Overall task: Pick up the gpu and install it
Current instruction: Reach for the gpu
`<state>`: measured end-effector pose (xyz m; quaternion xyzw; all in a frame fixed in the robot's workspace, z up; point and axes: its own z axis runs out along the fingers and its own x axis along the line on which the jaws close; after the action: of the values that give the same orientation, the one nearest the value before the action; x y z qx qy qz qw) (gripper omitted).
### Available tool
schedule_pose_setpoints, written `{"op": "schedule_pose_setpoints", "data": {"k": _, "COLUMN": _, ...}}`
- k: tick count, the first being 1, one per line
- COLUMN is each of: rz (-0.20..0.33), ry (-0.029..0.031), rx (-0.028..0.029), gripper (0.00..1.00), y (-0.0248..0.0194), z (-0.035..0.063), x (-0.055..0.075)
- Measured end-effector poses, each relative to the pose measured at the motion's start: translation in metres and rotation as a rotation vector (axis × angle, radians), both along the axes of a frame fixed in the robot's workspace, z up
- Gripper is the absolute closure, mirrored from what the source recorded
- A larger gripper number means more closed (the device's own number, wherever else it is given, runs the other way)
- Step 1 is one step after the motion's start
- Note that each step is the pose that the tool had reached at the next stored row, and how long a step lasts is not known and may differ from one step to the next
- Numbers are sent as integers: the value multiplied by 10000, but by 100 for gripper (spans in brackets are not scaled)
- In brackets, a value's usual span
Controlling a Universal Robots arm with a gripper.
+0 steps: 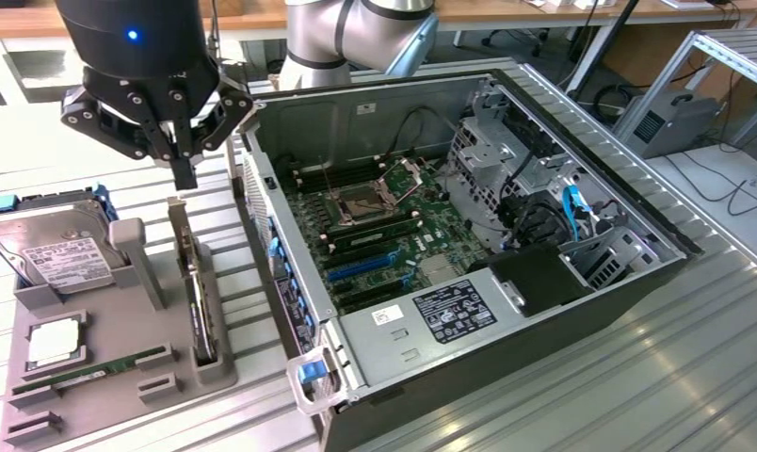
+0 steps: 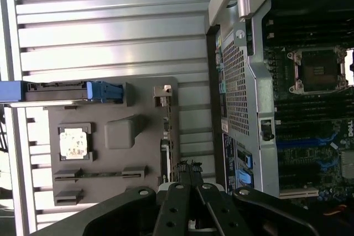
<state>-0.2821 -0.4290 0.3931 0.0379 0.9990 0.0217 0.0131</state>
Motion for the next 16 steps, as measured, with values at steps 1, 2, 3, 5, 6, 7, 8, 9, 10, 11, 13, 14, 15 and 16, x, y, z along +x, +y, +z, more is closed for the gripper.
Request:
{"op": "schedule_pose_setpoints", "data": {"k": 1, "rz": 0, "ry": 0, "rx": -1, "gripper": 89, "y": -4, "z": 0, "x": 0}}
{"op": "schedule_pose_setpoints", "data": {"k": 2, "rz": 0, "ry": 0, "rx": 0, "gripper": 89, "y": -6, "z": 0, "x": 0}}
{"op": "schedule_pose_setpoints", "data": {"k": 3, "rz": 0, "ry": 0, "rx": 0, "gripper": 89, "y": -7, "z": 0, "x": 0}}
{"op": "schedule_pose_setpoints", "data": {"k": 5, "rz": 0, "ry": 0, "rx": 0, "gripper": 89, "y": -11, "z": 0, "x": 0}}
{"op": "schedule_pose_setpoints", "data": {"k": 6, "rz": 0, "ry": 0, "rx": 0, "gripper": 89, "y": -17, "z": 0, "x": 0}}
{"op": "schedule_pose_setpoints", "data": {"k": 7, "rz": 0, "ry": 0, "rx": 0, "gripper": 89, "y": -24, "z": 0, "x": 0}}
{"op": "schedule_pose_setpoints", "data": {"k": 8, "rz": 0, "ry": 0, "rx": 0, "gripper": 89, "y": -26, "z": 0, "x": 0}}
{"op": "schedule_pose_setpoints", "data": {"k": 9, "rz": 0, "ry": 0, "rx": 0, "gripper": 89, "y": -28, "z": 0, "x": 0}}
{"op": "schedule_pose_setpoints", "data": {"k": 10, "rz": 0, "ry": 0, "rx": 0, "gripper": 89, "y": -29, "z": 0, "x": 0}}
{"op": "schedule_pose_setpoints", "data": {"k": 11, "rz": 0, "ry": 0, "rx": 0, "gripper": 89, "y": -32, "z": 0, "x": 0}}
{"op": "schedule_pose_setpoints", "data": {"k": 13, "rz": 0, "ry": 1, "rx": -1, "gripper": 89, "y": -36, "z": 0, "x": 0}}
{"op": "schedule_pose_setpoints", "data": {"k": 14, "rz": 0, "ry": 0, "rx": 0, "gripper": 89, "y": -38, "z": 0, "x": 0}}
{"op": "schedule_pose_setpoints", "data": {"k": 15, "rz": 0, "ry": 0, "rx": 0, "gripper": 89, "y": -39, "z": 0, "x": 0}}
{"op": "schedule_pose_setpoints", "data": {"k": 16, "rz": 0, "ry": 0, "rx": 0, "gripper": 89, "y": -41, "z": 0, "x": 0}}
